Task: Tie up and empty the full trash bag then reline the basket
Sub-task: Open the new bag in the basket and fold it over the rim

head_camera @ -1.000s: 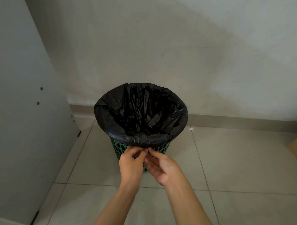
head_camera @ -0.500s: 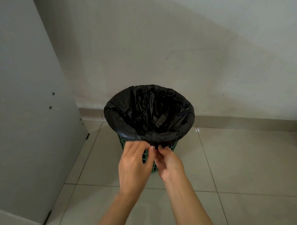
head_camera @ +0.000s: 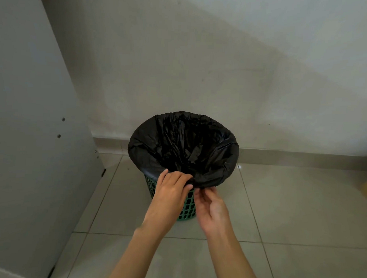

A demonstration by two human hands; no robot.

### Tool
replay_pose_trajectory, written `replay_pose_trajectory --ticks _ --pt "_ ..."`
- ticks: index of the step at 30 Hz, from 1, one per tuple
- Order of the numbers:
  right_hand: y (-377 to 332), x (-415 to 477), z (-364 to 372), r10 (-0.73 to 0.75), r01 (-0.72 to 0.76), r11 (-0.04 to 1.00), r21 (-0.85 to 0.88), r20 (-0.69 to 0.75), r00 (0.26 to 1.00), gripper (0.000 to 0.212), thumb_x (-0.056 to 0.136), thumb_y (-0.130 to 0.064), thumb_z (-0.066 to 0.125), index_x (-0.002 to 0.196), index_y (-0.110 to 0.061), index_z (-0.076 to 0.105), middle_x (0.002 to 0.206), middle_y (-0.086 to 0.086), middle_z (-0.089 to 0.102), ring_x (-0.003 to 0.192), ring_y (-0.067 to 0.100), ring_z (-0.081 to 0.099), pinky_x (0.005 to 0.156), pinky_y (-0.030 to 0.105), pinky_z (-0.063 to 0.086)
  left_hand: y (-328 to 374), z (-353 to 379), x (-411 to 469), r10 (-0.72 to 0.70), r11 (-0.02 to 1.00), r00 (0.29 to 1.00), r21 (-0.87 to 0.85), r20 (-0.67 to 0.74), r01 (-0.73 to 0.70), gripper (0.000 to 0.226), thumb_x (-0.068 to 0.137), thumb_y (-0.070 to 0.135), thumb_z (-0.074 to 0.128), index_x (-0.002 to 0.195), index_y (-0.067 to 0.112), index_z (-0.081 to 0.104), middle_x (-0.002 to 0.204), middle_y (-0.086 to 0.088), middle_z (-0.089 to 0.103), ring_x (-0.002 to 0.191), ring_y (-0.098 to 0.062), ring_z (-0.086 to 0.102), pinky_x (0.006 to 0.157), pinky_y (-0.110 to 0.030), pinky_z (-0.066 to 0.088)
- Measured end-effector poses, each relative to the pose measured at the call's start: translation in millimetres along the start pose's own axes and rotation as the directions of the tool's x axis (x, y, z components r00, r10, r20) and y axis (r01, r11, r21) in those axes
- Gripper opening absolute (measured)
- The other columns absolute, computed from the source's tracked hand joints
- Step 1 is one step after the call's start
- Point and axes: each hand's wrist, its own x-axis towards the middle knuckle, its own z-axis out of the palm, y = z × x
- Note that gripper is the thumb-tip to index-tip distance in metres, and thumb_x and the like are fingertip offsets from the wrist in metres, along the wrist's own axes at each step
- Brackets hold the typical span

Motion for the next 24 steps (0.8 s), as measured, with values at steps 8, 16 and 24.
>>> replay_pose_trajectory --ticks 8,16,24 --pt "-8.6 1.9 12.5 0.104 -0.1 0.995 0.027 -0.196 0.975 0.012 0.091 0.006 0.048 0.086 0.004 0.059 0.082 0.018 0.061 0.073 0.02 0.057 0.05 0.02 0.055 0.7 7.0 -0.1 -0.014 0.998 0.999 -0.066 -0.046 0.011 0.035 0.091 0.026 0.04 0.105 0.009 0.067 0.096 0.002 0.067 0.095 -0.006 0.049 0.106 -0.03 0.022" --pt "-1.9 0.7 20.7 -0.092 0.033 0.984 -0.173 -0.344 0.935 0.004 0.088 0.004 0.057 0.088 0.002 0.061 0.082 0.015 0.064 0.073 0.02 0.061 0.063 0.024 0.051 3.1 10.4 -0.3 -0.042 0.997 0.998 -0.071 -0.056 0.038 0.036 0.092 0.027 0.039 0.104 0.009 0.067 0.096 0.002 0.067 0.096 -0.007 0.048 0.105 -0.034 0.024" --pt "8.9 -4.3 19.3 -0.174 0.129 0.978 -0.164 -0.3 0.938 0.02 0.084 0.007 0.06 0.104 0.006 0.063 0.096 0.018 0.069 0.08 0.021 0.067 0.072 0.025 0.054 1.1 8.4 -1.6 -0.044 0.995 0.997 -0.092 -0.056 0.039 0.035 0.092 0.027 0.039 0.105 0.01 0.067 0.098 0.002 0.067 0.098 -0.006 0.049 0.105 -0.033 0.024"
